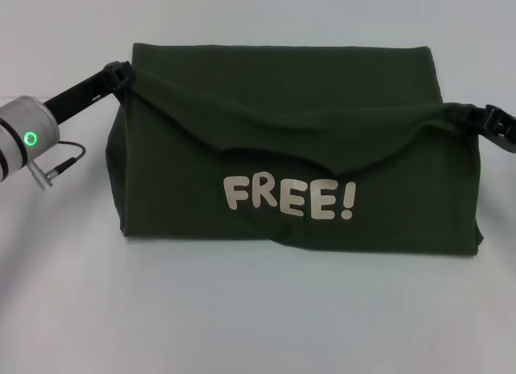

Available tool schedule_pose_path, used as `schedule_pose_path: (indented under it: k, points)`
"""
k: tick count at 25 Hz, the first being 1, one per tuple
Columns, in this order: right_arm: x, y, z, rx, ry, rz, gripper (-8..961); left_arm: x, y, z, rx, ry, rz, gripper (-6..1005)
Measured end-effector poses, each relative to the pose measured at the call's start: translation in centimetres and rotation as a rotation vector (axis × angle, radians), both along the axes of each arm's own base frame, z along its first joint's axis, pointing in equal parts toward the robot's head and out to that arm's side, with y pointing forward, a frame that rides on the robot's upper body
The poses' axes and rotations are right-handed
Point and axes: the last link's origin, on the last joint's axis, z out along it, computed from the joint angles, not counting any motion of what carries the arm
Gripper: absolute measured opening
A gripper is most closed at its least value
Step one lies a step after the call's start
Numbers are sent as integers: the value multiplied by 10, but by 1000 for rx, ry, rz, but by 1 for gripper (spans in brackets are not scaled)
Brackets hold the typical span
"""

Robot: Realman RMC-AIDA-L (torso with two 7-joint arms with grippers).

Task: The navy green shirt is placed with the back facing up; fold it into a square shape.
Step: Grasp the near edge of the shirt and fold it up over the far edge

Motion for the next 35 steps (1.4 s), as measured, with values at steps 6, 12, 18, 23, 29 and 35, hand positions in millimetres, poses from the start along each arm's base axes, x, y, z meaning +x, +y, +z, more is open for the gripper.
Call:
schedule_pose_path:
  k: [6, 12, 18, 23, 29, 35]
  points:
    - [0, 4, -9, -3, -36, -20, 122, 1, 5, -2, 27, 39, 15, 6]
    - [-3, 9, -20, -5, -84, -38, 130, 0, 8, -8, 55, 59, 22, 7]
    - [-7, 14, -26, 3, -114, -38, 139, 3, 11, -15, 49, 95, 29, 6]
    - [-8, 17, -29, 10, -128, -42, 146, 5, 11, -22, 76, 114, 11, 10]
    - [-6, 21, -31, 26, -157, -74, 155, 8, 9, -34, 142, 185, -42, 49]
    - [-6, 23, -33, 29, -176, -74, 202, 8, 7, -39, 210, 228, -56, 215]
